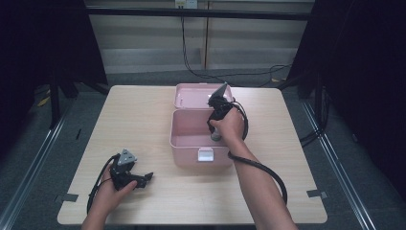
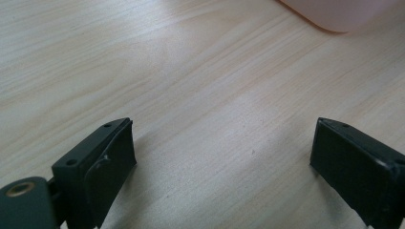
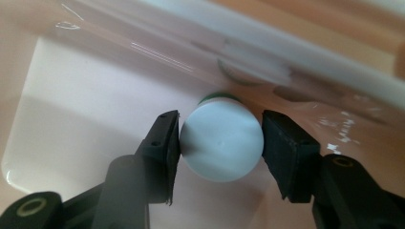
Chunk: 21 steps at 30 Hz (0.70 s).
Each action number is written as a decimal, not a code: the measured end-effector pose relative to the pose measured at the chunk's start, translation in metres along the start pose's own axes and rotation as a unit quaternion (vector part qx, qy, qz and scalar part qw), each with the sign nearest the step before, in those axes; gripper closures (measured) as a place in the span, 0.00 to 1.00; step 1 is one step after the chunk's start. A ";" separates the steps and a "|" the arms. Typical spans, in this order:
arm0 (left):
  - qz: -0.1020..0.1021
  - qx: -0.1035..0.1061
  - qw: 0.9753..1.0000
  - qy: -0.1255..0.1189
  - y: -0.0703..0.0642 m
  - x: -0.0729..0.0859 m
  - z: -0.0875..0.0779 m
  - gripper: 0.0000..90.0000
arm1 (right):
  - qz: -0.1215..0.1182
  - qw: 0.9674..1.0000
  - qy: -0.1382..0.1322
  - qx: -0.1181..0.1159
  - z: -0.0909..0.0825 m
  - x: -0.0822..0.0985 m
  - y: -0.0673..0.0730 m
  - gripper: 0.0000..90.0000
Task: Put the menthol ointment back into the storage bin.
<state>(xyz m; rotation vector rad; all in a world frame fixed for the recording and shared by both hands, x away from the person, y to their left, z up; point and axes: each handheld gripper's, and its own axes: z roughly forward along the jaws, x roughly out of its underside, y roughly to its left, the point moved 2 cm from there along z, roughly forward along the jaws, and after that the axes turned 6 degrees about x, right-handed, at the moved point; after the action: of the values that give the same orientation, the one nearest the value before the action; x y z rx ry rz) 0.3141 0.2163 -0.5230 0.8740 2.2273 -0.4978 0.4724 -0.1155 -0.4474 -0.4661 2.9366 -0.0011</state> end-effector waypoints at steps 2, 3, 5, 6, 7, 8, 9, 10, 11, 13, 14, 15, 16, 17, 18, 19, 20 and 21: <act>0.000 -0.001 1.000 0.000 0.000 0.000 0.000 0.08 | 0.001 1.000 0.001 -0.002 -0.001 0.000 0.000 0.54; 0.001 -0.001 1.000 0.000 0.000 0.000 0.000 0.08 | 0.001 1.000 0.002 -0.002 -0.002 0.000 -0.001 0.54; 0.001 0.002 1.000 0.002 0.000 0.000 0.000 0.08 | 0.001 1.000 0.001 -0.003 -0.004 -0.001 -0.001 0.54; 0.003 0.001 1.000 0.001 0.000 0.000 0.000 0.08 | 0.001 1.000 0.003 -0.004 -0.004 -0.001 -0.001 0.53; 0.001 0.001 1.000 0.001 0.000 0.000 0.000 0.08 | 0.002 1.000 0.003 -0.004 -0.005 -0.001 0.000 0.53; 0.003 0.002 1.000 0.003 0.000 0.000 0.000 0.08 | 0.001 1.000 0.003 -0.004 -0.005 -0.001 0.000 0.52; 0.003 0.002 1.000 0.003 0.000 0.000 0.000 0.08 | -0.001 1.000 0.007 -0.003 -0.005 0.000 0.001 0.52; 0.001 0.002 1.000 0.002 0.000 0.000 0.000 0.08 | -0.001 1.000 0.007 -0.003 -0.005 0.000 0.001 0.51; 0.003 0.002 1.000 0.003 0.000 0.000 0.000 0.08 | -0.001 1.000 0.008 -0.003 -0.006 0.000 0.001 0.51; 0.001 0.000 1.000 0.002 0.000 0.000 0.000 0.08 | 0.001 1.000 0.008 -0.002 -0.008 0.000 0.002 0.51; 0.001 0.001 1.000 0.002 0.000 0.000 0.000 0.08 | -0.003 1.000 0.007 0.000 -0.009 0.000 0.002 0.51; 0.000 0.001 1.000 0.001 0.000 0.000 0.000 0.08 | -0.002 1.000 0.006 0.001 -0.010 0.001 0.002 0.51; 0.001 0.001 1.000 0.001 0.000 0.000 0.000 0.08 | 0.001 1.000 0.004 -0.001 -0.012 0.001 0.002 0.50; 0.001 0.001 1.000 0.002 0.000 0.000 0.000 0.08 | -0.002 1.000 0.006 0.000 -0.014 0.001 0.002 0.50; 0.001 0.001 1.000 0.002 0.000 0.000 0.000 0.08 | -0.002 1.000 0.004 -0.001 -0.016 0.001 0.002 0.50; 0.000 0.002 1.000 0.001 0.000 0.000 0.000 0.08 | -0.003 1.000 0.002 0.000 -0.019 0.001 0.002 0.50; 0.000 0.002 1.000 0.001 0.000 0.000 0.000 0.08 | -0.005 1.000 -0.001 0.000 -0.021 0.001 0.002 0.49; 0.001 0.001 1.000 0.002 0.000 0.000 0.000 0.08 | -0.006 1.000 -0.004 0.002 -0.024 0.001 0.002 0.48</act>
<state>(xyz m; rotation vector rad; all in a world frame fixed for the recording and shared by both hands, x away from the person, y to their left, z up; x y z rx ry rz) 0.3141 0.2164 -0.5228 0.8778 2.2292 -0.4970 0.4672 -0.1144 -0.4240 -0.4808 2.9264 -0.0072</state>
